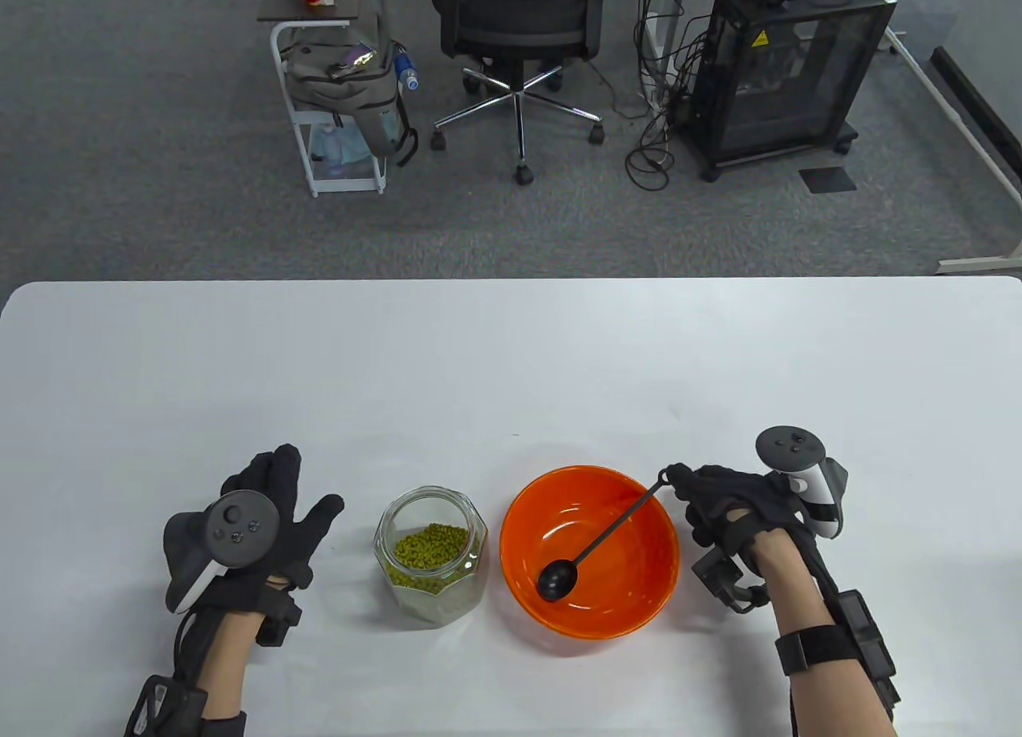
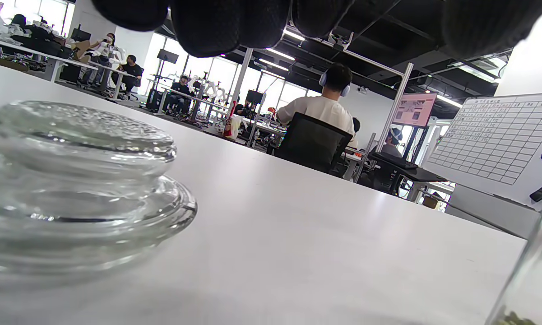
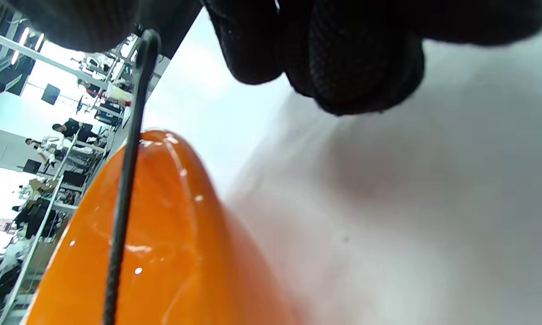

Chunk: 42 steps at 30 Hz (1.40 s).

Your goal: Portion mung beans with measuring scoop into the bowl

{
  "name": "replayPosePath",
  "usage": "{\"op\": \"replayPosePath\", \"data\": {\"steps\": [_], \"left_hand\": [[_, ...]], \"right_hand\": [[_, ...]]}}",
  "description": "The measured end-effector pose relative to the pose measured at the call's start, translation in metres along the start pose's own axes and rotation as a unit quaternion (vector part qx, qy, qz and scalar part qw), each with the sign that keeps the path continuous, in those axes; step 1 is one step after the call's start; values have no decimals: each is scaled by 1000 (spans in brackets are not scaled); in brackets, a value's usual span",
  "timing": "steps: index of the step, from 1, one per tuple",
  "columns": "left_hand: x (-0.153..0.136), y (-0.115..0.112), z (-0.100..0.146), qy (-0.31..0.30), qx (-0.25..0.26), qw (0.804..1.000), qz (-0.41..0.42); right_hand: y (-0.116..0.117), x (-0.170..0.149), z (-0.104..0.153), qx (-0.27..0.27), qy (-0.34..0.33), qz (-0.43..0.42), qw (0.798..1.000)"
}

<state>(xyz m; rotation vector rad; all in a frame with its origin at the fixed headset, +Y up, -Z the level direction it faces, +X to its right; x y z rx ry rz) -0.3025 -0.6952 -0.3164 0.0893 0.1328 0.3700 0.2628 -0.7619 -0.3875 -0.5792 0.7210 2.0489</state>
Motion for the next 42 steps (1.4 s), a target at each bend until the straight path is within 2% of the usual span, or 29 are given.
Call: {"op": "replayPosePath", "data": {"steps": [7, 13, 20, 26, 34, 42], "left_hand": [[1, 0, 0, -5, 0, 1000, -1], [1, -1, 0, -5, -2, 1000, -2], [1, 0, 0, -5, -2, 1000, 0], [2, 2, 1, -10, 4, 1000, 10], [6, 8, 5, -31, 13, 997, 70], [15, 8, 9, -58, 9, 990, 126]], "right_hand": [[2, 12, -12, 42, 1, 4, 999], [7, 19, -20, 48, 11, 19, 999], [5, 29, -14, 40, -23, 7, 999], [-6, 38, 11, 53, -107, -52, 991], [-20, 46, 58, 23, -207, -138, 968], [-30, 64, 88, -10, -255, -163, 953]]}}
Point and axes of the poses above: the tracker on the back of each hand, its own x axis roughly to the thumb side, its own z axis roughly from the fingertips to the wrist, y = z × x, the point moved 2 cm from there along -z, roughly from the wrist to the fingertips, and after that the axes turned 12 degrees about y, right-handed, at the moved point
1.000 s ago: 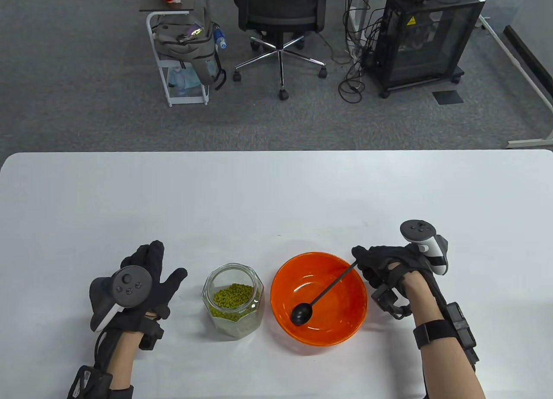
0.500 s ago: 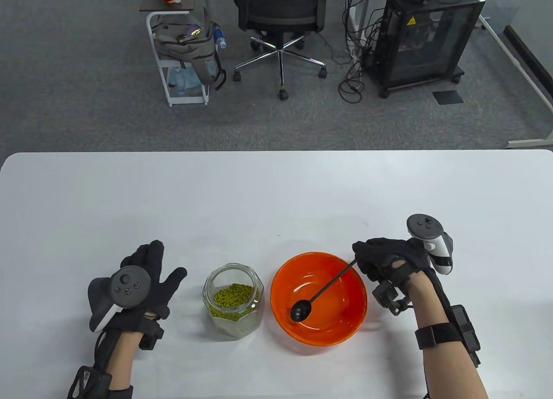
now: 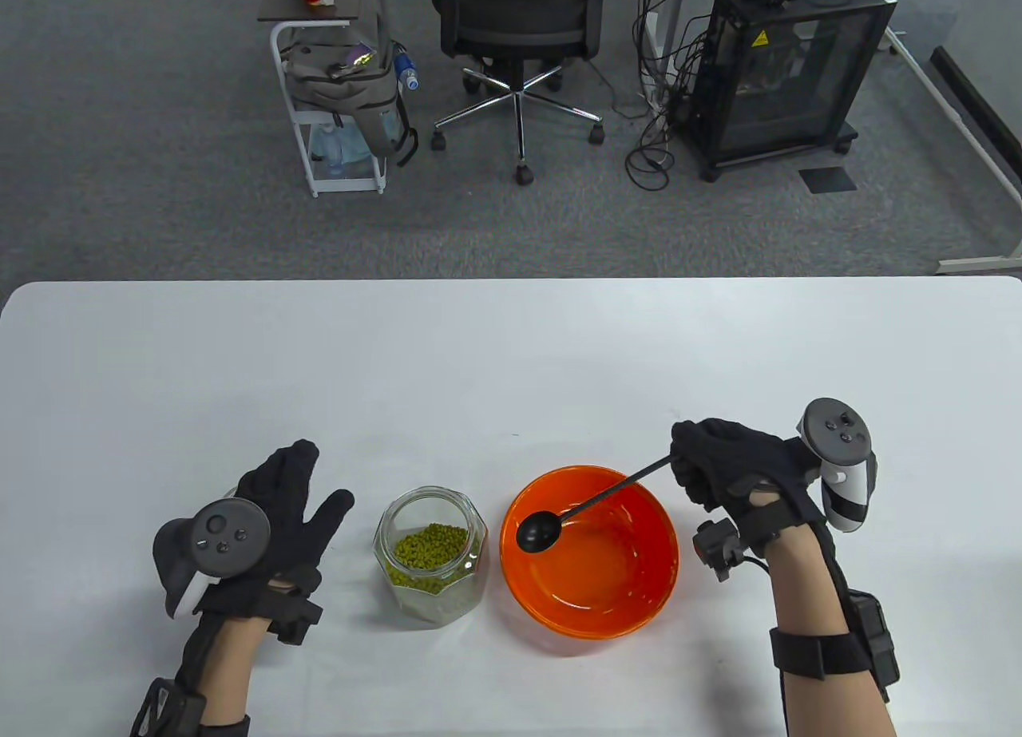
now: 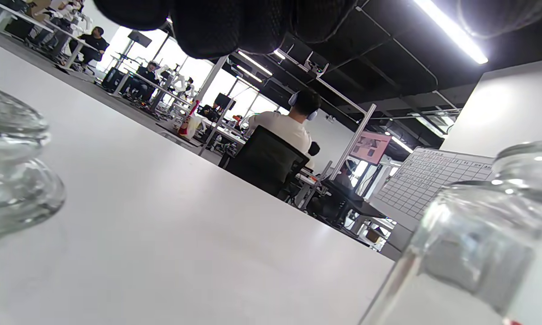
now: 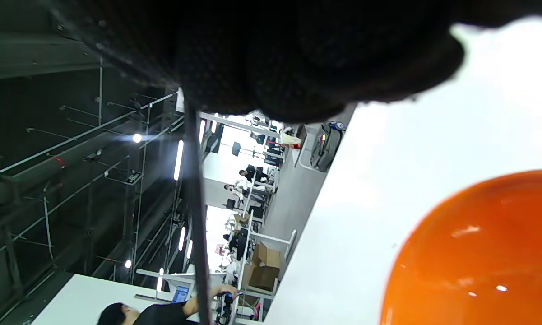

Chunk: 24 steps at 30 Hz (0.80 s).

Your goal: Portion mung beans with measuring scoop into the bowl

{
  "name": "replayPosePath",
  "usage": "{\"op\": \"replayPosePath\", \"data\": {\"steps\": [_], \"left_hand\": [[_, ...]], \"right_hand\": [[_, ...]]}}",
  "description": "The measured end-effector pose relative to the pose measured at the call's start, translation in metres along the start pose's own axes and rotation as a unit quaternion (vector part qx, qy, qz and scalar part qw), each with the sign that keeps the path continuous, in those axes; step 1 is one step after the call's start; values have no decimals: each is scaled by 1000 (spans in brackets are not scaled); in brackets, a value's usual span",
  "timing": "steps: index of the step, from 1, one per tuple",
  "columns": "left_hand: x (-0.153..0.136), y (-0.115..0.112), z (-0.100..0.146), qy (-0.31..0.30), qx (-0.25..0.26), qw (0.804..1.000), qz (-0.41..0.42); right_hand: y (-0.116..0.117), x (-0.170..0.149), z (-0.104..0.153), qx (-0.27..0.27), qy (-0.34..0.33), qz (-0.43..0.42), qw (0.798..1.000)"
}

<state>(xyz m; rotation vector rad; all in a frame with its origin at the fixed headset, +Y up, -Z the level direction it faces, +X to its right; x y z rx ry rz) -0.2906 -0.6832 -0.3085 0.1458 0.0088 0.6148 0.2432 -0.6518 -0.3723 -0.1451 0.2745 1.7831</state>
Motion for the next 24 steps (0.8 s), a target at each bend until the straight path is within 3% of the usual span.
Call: {"op": "replayPosePath", "data": {"steps": [6, 12, 24], "left_hand": [[16, -7, 4, -45, -29, 996, 66], [41, -31, 10, -94, -107, 985, 93], [63, -63, 12, -113, -149, 981, 46]], "right_hand": [[-2, 19, 10, -26, -39, -15, 999], [1, 17, 13, -39, -42, -29, 998], [18, 26, 20, -35, -47, -33, 998]]}}
Point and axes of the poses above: the tracker on the back of each hand, its own x axis roughly to the thumb side, its own z axis roughly from the fingertips to the wrist, y = z × x, the point moved 2 cm from there along -z, roughly from the wrist to the fingertips, and after that the axes turned 12 degrees about y, right-handed, at the moved point
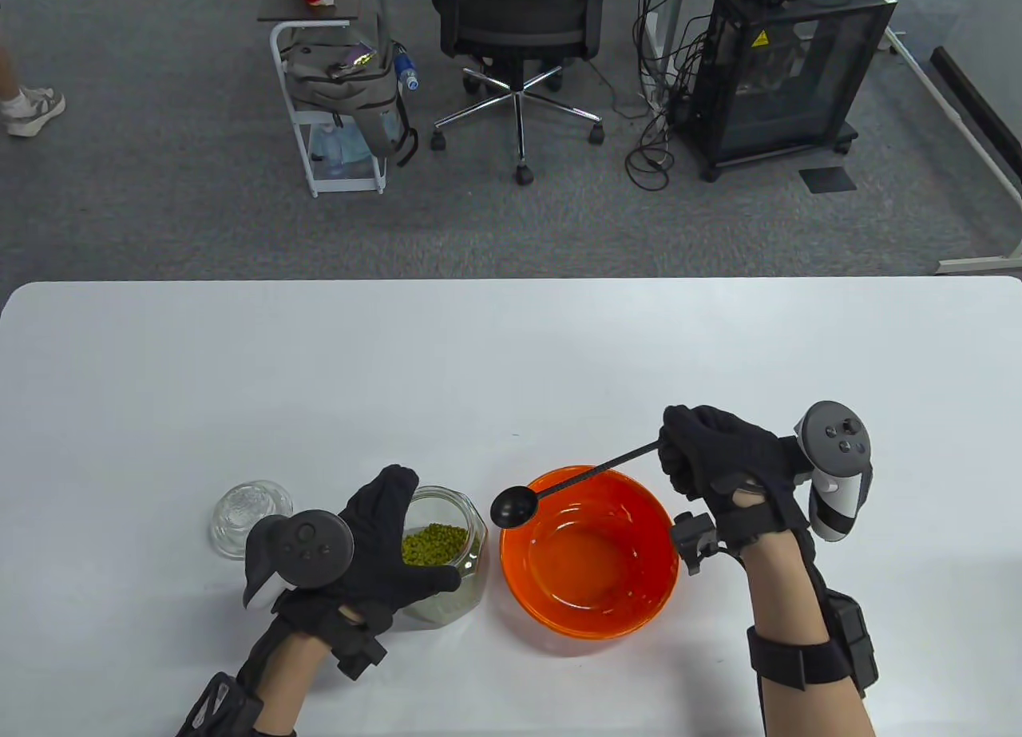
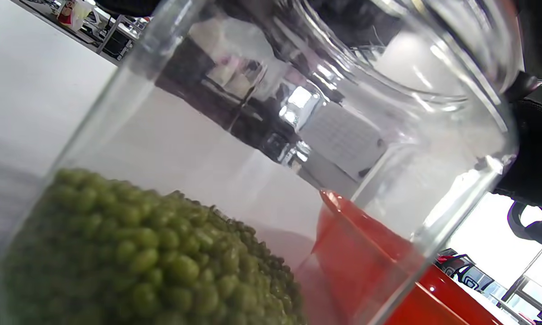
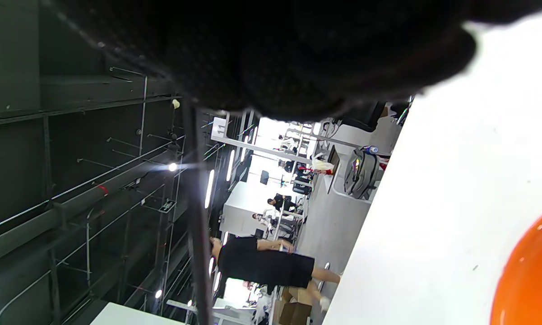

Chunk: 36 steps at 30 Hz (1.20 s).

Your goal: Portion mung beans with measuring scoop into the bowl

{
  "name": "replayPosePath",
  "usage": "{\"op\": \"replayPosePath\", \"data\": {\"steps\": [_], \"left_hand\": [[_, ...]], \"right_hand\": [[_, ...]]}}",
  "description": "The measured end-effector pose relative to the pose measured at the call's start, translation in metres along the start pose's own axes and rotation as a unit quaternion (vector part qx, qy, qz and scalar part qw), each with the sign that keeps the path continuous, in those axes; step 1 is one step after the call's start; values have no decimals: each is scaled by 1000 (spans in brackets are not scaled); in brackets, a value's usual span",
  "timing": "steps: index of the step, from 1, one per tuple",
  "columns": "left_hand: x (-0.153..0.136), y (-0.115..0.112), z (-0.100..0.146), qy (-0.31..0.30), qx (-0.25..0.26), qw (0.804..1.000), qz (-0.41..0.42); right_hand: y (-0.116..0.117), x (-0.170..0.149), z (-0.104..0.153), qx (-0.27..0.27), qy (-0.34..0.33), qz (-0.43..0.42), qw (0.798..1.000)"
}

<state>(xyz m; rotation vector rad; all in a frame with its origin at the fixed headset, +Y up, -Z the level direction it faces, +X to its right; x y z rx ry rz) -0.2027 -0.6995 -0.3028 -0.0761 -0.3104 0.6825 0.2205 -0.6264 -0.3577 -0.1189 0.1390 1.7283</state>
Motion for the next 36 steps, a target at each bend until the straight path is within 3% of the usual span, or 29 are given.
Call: {"op": "replayPosePath", "data": {"steps": [18, 36], "left_hand": [[-2, -2, -2, 2, -5, 1000, 27], [-3, -2, -2, 2, -9, 999, 41]], "right_hand": [[26, 13, 12, -4, -32, 14, 999], [107, 57, 22, -51, -114, 183, 975]]}}
Point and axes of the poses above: the tracker on the back of each hand, its own x axis roughly to the thumb side, its own z axis roughly from the fingertips to the wrist, y = z × x, the point moved 2 cm from there along -z, roughly from the wrist to the fingertips, and after that the axes turned 12 degrees about y, right-handed, at the moved point
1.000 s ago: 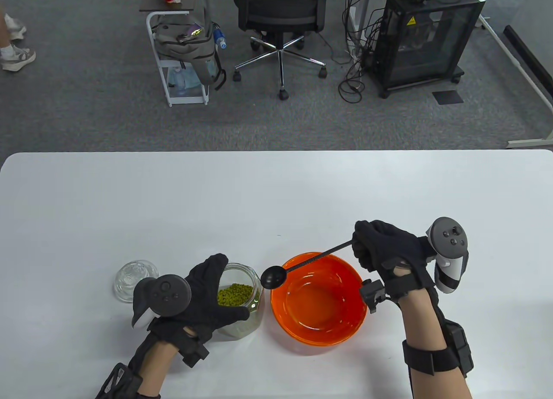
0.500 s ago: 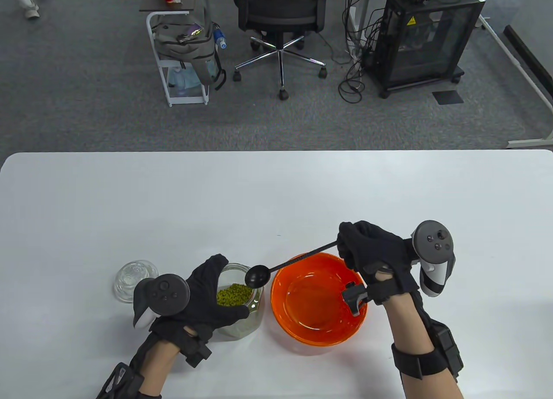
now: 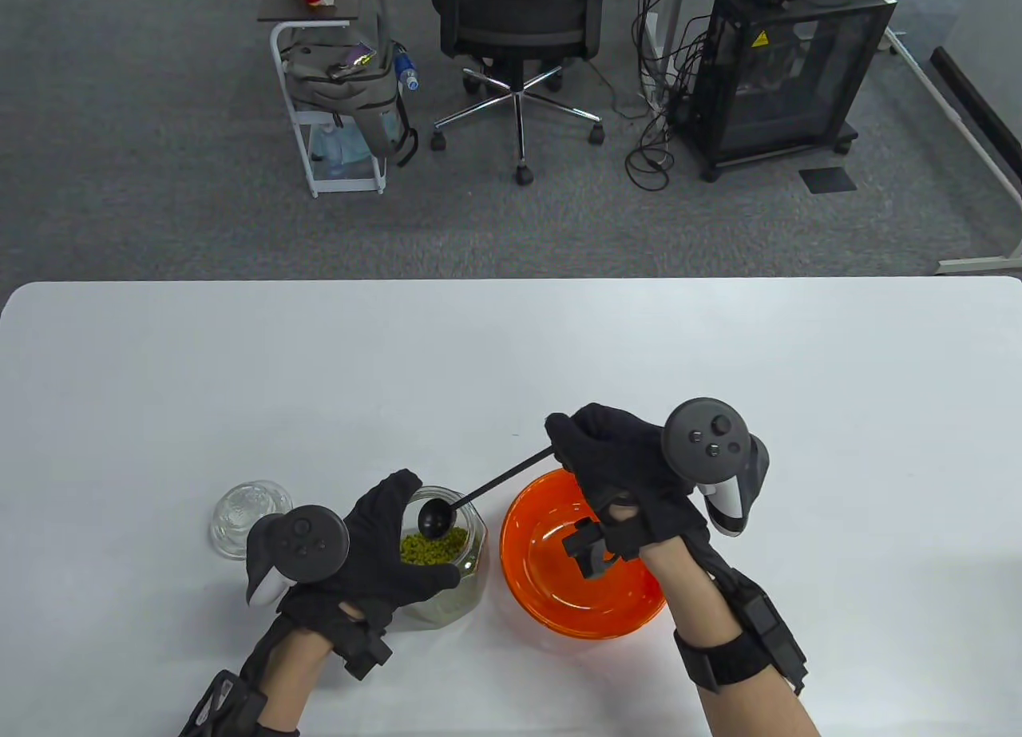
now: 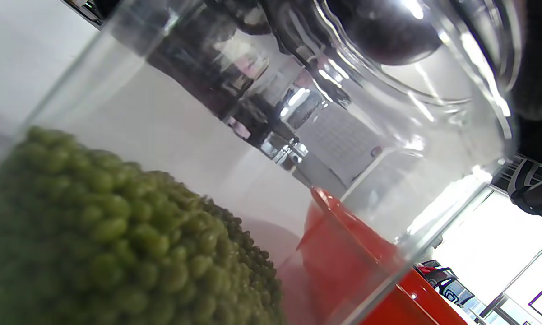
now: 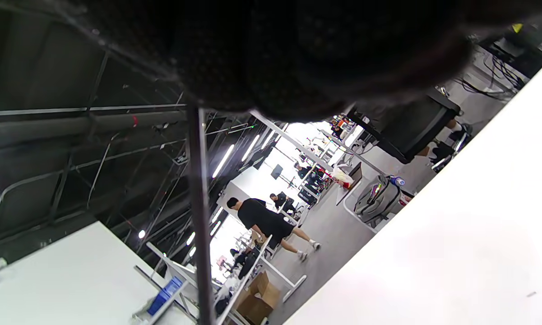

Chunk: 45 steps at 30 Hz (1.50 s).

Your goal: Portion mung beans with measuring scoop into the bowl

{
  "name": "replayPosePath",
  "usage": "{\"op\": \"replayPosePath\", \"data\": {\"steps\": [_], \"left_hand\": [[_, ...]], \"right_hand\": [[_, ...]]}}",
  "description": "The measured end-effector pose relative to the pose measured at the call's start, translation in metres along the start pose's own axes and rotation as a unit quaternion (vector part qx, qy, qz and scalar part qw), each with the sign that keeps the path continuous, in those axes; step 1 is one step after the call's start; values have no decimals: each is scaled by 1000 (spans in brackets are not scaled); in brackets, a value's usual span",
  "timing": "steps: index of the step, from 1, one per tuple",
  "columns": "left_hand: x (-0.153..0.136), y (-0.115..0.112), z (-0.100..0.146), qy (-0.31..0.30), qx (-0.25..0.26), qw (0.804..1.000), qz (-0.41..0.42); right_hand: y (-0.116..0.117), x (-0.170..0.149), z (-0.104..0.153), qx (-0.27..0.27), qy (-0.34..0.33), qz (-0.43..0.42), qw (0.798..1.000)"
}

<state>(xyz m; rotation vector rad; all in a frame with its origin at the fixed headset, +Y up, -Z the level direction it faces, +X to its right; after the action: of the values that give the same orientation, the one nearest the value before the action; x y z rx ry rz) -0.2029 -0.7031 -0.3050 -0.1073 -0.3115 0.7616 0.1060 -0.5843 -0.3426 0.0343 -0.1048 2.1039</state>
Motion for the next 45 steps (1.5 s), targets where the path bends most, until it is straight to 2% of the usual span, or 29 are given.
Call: {"op": "replayPosePath", "data": {"steps": [6, 13, 17, 19, 20, 23, 25, 28, 32, 41, 45], "left_hand": [[0, 0, 0, 0, -2, 1000, 2], [0, 0, 0, 0, -4, 1000, 4], [-1, 0, 0, 0, -5, 1000, 2], [-1, 0, 0, 0, -6, 1000, 3], [-1, 0, 0, 0, -6, 1000, 3], [-1, 0, 0, 0, -6, 1000, 4], [-1, 0, 0, 0, -7, 1000, 4], [-1, 0, 0, 0, -7, 1000, 4], [-1, 0, 0, 0, -7, 1000, 4], [-1, -1, 0, 0, -7, 1000, 4], [-1, -1, 0, 0, -7, 1000, 5]], "right_hand": [[32, 22, 6, -8, -63, 73, 995], [66, 46, 23, -31, -155, 166, 973], [84, 58, 37, -46, -241, 237, 940], [91, 60, 43, -64, -260, 263, 927], [97, 61, 45, -53, -275, 286, 916], [109, 53, 45, -26, -278, 310, 909], [111, 44, 38, 22, -247, 287, 925], [104, 29, 26, 61, -189, 219, 955], [93, 8, 14, 61, -131, 158, 977], [96, -24, 9, 118, -33, 49, 991], [92, -33, 7, 116, 5, 20, 993]]}}
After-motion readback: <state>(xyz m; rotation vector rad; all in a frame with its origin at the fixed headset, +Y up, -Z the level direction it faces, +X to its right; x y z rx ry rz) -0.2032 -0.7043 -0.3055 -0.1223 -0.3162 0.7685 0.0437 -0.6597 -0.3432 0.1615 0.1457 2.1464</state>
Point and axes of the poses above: the tracker on the back of each hand, its own x axis roughly to the thumb side, its own z axis roughly from the fingertips to the wrist, y = z × x, the point moved 2 cm from there along -z, roughly from the wrist to the fingertips, and after that the axes turned 12 degrees about y, right-handed, at the moved point
